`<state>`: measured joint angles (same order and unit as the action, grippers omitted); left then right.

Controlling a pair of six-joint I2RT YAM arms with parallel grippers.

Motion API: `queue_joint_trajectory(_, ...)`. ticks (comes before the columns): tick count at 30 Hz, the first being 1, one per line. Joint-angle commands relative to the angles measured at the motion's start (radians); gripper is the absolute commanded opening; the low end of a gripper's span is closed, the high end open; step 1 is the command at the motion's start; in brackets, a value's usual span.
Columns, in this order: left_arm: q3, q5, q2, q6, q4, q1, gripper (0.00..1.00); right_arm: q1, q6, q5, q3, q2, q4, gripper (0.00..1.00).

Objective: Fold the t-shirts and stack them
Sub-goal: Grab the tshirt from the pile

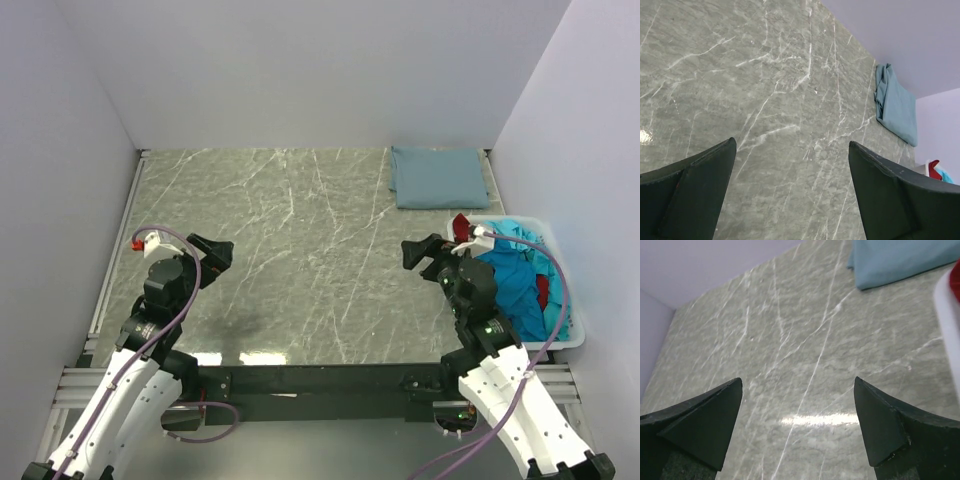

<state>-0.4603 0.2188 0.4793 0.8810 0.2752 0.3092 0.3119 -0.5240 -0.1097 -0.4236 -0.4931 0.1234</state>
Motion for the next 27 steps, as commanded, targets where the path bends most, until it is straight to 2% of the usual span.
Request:
queue_joint_trajectory(1,0.005,0.002,-0.004,-0.004,-0.033,-0.002,1.00,0.006,-0.008,-0.142,-0.075,-0.013,0.016,0.98)
queue_joint_trajectory(7,0.005,-0.009,0.013,-0.005,-0.039,-0.002,0.99,-0.026,-0.093,-0.500,-0.204,-0.158,0.252,0.99)
queue_joint_trajectory(9,0.003,-0.004,0.019,-0.010,-0.041,-0.002,1.00,-0.091,-0.120,-0.492,-0.259,-0.244,0.339,1.00)
queue_joint_trajectory(10,0.003,-0.006,0.028,-0.010,-0.044,-0.002,1.00,-0.202,-0.120,-0.426,-0.274,-0.275,0.358,1.00)
queue_joint_trajectory(14,0.003,-0.013,0.044,-0.013,-0.042,-0.002,0.99,-0.429,-0.114,-0.280,-0.297,-0.369,0.387,1.00)
queue_joint_trajectory(22,0.002,-0.013,0.065,-0.016,-0.054,-0.002,0.99,-0.557,-0.100,-0.226,-0.265,-0.452,0.361,1.00)
queue_joint_trajectory(27,0.003,-0.029,0.084,-0.017,-0.063,-0.002,0.99,-0.591,-0.113,-0.263,-0.268,-0.518,0.355,0.98)
